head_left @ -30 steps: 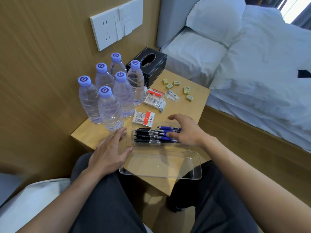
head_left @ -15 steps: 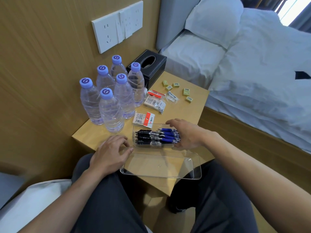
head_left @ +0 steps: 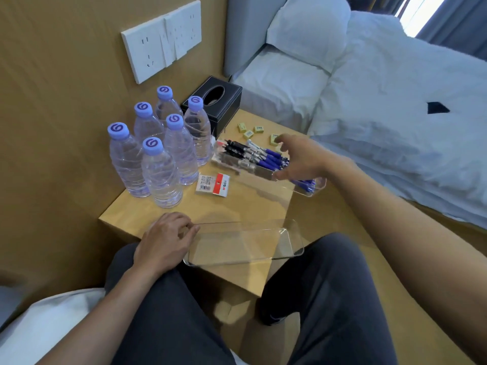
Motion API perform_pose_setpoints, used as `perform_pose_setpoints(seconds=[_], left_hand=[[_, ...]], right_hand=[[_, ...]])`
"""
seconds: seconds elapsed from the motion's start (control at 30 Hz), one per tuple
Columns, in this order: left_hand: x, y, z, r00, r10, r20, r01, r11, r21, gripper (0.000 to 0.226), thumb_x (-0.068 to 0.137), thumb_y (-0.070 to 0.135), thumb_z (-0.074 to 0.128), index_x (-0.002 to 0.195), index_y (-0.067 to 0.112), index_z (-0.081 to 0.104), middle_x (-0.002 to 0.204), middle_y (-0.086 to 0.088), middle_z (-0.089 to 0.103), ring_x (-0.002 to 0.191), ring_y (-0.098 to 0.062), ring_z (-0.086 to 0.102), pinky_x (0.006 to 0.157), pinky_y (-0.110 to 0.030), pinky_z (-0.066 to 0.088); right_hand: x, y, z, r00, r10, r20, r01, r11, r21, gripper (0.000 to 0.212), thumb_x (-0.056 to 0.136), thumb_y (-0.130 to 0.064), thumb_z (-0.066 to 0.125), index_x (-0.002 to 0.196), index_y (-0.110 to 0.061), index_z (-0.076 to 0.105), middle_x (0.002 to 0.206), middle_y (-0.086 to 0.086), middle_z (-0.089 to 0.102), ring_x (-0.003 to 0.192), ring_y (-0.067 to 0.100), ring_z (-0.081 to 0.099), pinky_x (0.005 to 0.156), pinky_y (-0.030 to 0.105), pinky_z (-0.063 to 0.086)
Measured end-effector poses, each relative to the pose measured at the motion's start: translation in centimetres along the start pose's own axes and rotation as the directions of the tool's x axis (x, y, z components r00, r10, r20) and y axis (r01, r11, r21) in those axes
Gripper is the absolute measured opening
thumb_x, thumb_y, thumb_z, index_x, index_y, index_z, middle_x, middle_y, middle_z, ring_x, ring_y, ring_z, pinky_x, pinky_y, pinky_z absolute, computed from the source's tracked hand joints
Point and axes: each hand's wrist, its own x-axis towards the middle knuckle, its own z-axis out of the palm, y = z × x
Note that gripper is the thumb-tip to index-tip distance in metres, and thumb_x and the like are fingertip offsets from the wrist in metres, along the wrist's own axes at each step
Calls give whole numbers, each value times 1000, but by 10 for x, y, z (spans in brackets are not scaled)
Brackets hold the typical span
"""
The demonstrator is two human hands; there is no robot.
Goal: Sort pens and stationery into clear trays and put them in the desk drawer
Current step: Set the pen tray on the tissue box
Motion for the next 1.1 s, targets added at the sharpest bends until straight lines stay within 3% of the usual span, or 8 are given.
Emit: perform_pose_setpoints(seconds=[0.13, 0.37, 0.47, 0.53, 0.6, 0.77, 0.93, 1.1], left_hand=[[0, 4, -1, 1000, -22, 16, 23, 1000, -19, 19, 97, 42, 56, 93, 27, 67, 97, 16, 61, 100, -7, 52, 78, -30, 38], [-5, 7, -6, 1000, -25, 17, 26, 998, -64, 9, 91, 36, 59, 97, 32, 64, 99, 20, 59, 98, -3, 53, 84, -27, 45], [-2, 4, -5, 999, -46, 0, 46, 997, -60, 8, 91, 40, 60, 89, 33, 64, 91, 19, 58, 92, -3, 54, 80, -28, 47], [-1, 2, -4, 998, -68, -11, 66, 994, -87, 14, 93, 44, 57, 87, 32, 63, 88, 18, 58, 88, -4, 54, 78, -31, 48], [1, 3, -4, 996, -91, -8, 90, 990, -108, 18, 94, 46, 55, 86, 32, 62, 86, 18, 58, 85, -4, 55, 76, -31, 48], [1, 3, -3, 994, -108, -7, 105, 982, -155, 21, 95, 47, 53, 83, 32, 61, 83, 16, 58, 81, -3, 56, 73, -31, 50], [1, 1, -4, 994, -110, -1, 109, 981, -160, 20, 95, 49, 52, 84, 34, 60, 85, 19, 57, 84, 0, 55, 73, -25, 48], [2, -5, 0, 993, -113, -39, 105, 980, -166, 25, 93, 53, 53, 89, 30, 62, 91, 16, 57, 88, -1, 56, 77, -23, 46]], right_hand=[[23, -7, -10, 992, 101, -77, -97, 993, 62, 97, 72, -49, 82, 149, -11, 36, 140, 12, 56, 123, 31, 53, 97, 40, 45], [68, -51, -22, 960, 218, -175, -184, 964, 190, 80, 75, -56, 76, 131, -8, 44, 112, 7, 58, 94, 21, 55, 75, 35, 51], [88, -72, -30, 947, 268, -179, -209, 933, 292, 62, 81, -46, 74, 121, -4, 51, 81, 2, 52, 65, 10, 45, 51, 26, 38], [106, -79, -31, 923, 340, -181, -255, 891, 375, 44, 83, -40, 74, 102, -4, 56, 71, 1, 48, 56, 9, 44, 50, 29, 44], [123, -87, -29, 902, 394, -179, -283, 849, 446, 40, 81, -42, 75, 89, -10, 51, 72, 1, 51, 57, 9, 48, 64, 34, 58], [166, -91, -22, 857, 494, -150, -338, 756, 560, 37, 77, -42, 73, 86, -9, 60, 70, 0, 55, 61, 12, 54, 79, 46, 62], [209, -90, -18, 823, 544, -164, -358, 721, 594, 54, 74, -46, 74, 106, -5, 62, 77, 1, 57, 63, 14, 56, 73, 40, 63], [247, -91, -3, 786, 576, -223, -344, 708, 616, 89, 67, -57, 74, 132, -5, 44, 101, 6, 58, 102, 28, 61, 76, 36, 50]])
